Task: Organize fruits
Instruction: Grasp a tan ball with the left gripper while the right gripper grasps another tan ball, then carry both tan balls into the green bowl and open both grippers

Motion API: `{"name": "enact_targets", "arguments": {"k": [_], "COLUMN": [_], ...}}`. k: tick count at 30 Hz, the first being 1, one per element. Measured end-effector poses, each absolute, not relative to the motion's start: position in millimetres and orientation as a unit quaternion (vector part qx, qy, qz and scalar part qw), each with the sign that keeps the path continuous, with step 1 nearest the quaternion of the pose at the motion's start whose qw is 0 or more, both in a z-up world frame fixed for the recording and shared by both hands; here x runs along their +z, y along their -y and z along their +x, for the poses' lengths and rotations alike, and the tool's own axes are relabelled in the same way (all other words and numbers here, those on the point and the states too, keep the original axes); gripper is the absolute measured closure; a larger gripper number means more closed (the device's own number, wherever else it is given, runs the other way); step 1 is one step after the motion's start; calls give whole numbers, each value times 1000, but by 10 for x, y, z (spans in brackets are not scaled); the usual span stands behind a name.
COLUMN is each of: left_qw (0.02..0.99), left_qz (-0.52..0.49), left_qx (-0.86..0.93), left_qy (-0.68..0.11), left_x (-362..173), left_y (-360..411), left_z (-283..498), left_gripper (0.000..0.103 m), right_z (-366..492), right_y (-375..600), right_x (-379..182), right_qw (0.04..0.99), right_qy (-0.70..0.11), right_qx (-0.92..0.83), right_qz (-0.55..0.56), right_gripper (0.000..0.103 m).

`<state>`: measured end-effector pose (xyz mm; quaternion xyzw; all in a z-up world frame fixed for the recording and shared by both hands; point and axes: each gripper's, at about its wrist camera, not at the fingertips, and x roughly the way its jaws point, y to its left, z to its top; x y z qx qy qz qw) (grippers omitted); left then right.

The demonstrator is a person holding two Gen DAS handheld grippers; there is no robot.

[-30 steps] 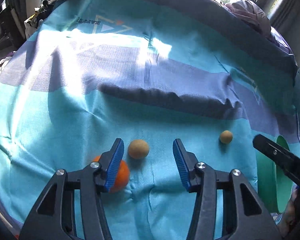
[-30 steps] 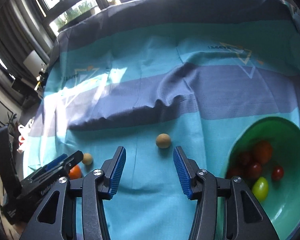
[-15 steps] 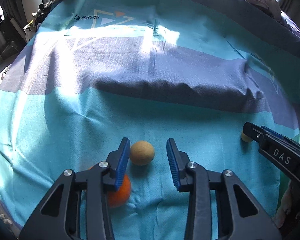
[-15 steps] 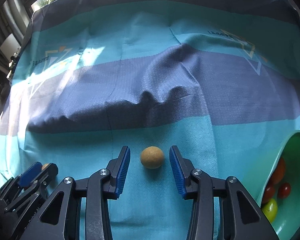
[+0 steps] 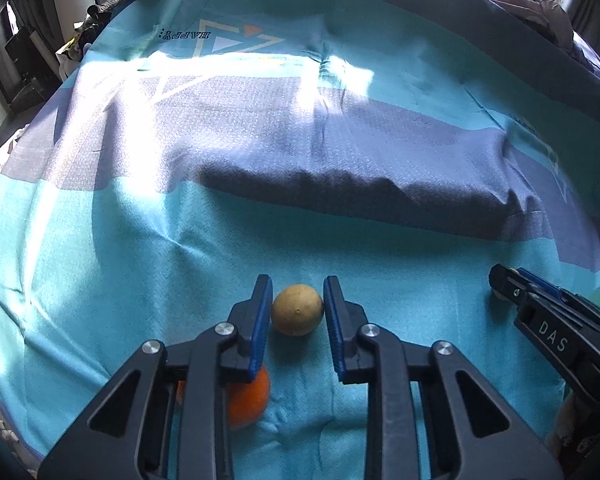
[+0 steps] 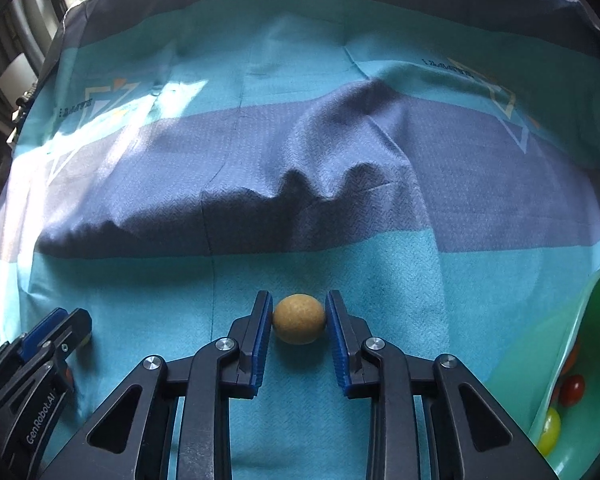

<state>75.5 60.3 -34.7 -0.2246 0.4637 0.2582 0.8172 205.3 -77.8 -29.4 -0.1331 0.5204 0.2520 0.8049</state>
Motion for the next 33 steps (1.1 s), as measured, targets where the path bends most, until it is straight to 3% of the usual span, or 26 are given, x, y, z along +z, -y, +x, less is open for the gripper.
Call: {"name": "enact_targets", "arguments": {"k": [12, 21, 33], "left_qw": [870, 916, 931], "left_qz": [-220, -175, -118], "left_qx": [214, 143, 25], "left_qy": [-384, -331, -344], "left_x": [203, 637, 732], "left_y": [-199, 466, 1470], "left_z": [494, 338, 742], "left_gripper": [77, 77, 77], "right_z": [1823, 1535, 1669], "right_y": [1088, 1893, 2948], "right_x": [198, 641, 783], "right_qw": [824, 857, 890], "right_qy": [-479, -427, -397], "right_qx": [295, 289, 211], "right_qz": [-70, -5, 81], "right_gripper": [74, 74, 74]}}
